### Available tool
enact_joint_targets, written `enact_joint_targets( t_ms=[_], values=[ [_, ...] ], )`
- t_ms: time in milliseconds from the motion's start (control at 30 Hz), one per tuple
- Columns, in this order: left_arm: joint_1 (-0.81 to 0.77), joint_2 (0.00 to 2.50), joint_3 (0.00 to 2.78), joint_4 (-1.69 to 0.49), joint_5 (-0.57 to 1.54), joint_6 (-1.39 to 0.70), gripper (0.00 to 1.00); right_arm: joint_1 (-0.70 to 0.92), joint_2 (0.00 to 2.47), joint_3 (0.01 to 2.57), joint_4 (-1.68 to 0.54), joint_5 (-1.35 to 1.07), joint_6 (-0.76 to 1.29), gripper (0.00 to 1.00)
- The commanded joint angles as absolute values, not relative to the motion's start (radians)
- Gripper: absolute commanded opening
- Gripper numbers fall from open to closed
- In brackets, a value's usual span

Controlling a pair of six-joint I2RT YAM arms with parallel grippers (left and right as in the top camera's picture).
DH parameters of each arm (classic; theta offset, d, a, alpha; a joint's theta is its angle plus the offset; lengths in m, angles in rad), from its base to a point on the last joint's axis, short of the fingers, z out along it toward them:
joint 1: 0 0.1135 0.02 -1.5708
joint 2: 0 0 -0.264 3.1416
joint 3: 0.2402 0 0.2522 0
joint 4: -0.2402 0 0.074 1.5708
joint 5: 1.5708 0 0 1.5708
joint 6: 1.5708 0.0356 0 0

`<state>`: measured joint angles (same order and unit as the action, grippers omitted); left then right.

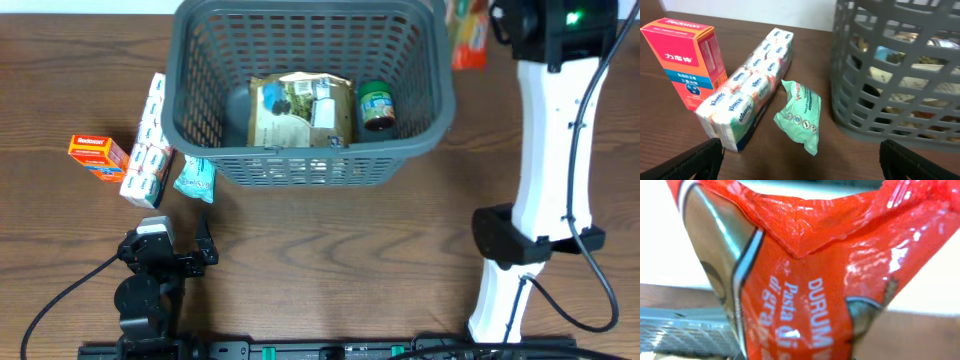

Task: Pack container
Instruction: 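Swing the spaghetti pack over the basket and lay it inside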

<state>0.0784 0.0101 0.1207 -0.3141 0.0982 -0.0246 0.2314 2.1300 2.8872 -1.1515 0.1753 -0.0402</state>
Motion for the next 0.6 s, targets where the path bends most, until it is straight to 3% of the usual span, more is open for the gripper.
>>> enact_joint_targets(
  t_ms=[0, 267, 567],
  values=[
    [0.084, 0.004, 0.099, -0.32, 0.094, -0.011, 0.98, 0.362, 2.098, 2.957, -1.08, 0.111, -0.203, 0.01],
    [0.084, 0.004, 0.099, -0.32, 0.094, -0.011, 0.98, 0.548, 2.099, 2.956, -1.005, 0.629, -0.317, 0.01],
    [0.084, 0.004, 0.099, -0.32, 0.094, -0.011, 0.98, 0.618, 2.098, 2.957, -0.878, 0.665, -0.411, 0.01]
  ],
)
